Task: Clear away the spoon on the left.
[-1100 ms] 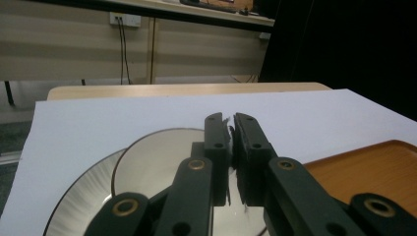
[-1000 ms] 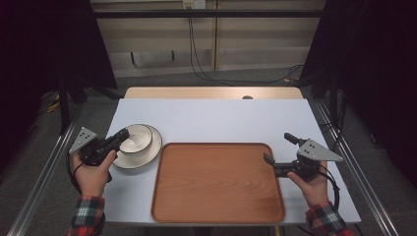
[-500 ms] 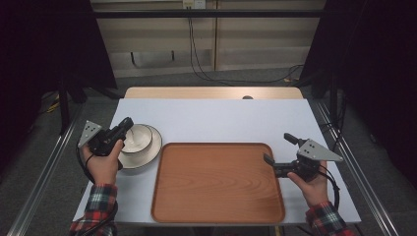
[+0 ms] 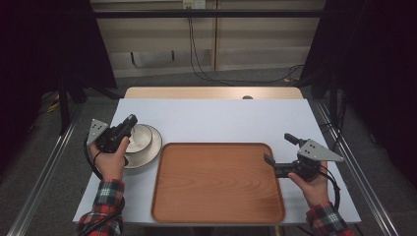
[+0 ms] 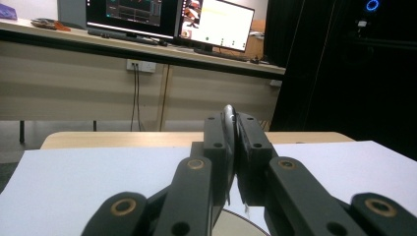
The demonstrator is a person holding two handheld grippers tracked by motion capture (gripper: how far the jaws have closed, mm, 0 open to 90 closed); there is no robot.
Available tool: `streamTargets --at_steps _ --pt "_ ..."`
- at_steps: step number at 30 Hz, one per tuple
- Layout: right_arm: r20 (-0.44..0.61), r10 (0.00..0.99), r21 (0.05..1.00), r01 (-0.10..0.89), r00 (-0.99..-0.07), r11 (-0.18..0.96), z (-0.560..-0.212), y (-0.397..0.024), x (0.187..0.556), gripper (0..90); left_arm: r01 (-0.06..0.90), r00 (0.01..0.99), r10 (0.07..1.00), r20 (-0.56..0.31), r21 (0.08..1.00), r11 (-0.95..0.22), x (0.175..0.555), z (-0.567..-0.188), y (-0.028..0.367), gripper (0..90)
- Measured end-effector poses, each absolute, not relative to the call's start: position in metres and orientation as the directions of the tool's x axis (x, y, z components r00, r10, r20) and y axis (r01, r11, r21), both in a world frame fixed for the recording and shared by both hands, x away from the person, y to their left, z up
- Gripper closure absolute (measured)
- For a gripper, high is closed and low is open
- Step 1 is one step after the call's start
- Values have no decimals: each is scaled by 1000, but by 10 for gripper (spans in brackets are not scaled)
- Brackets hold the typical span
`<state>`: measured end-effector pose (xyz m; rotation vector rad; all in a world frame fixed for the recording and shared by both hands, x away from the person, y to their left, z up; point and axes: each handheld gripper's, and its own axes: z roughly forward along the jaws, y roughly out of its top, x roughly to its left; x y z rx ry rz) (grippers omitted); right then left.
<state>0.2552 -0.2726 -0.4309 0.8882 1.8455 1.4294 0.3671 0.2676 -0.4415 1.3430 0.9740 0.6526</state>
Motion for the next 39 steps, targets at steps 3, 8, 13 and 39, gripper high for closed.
streamTargets --at_steps 3,8,13,39 --pt "-82 817 975 125 -571 185 -431 -272 256 17 131 477 855 -202 979 157 366 -442 267 846" --pt "-79 819 974 130 -569 184 -431 -272 256 15 140 472 859 -196 979 147 364 -439 268 850" --pt "-75 819 975 132 -569 181 -431 -273 256 10 153 480 851 -214 975 159 361 -433 269 851" --pt "-41 818 974 161 -574 161 -432 -273 257 0 193 628 737 -249 968 163 352 -388 244 853"
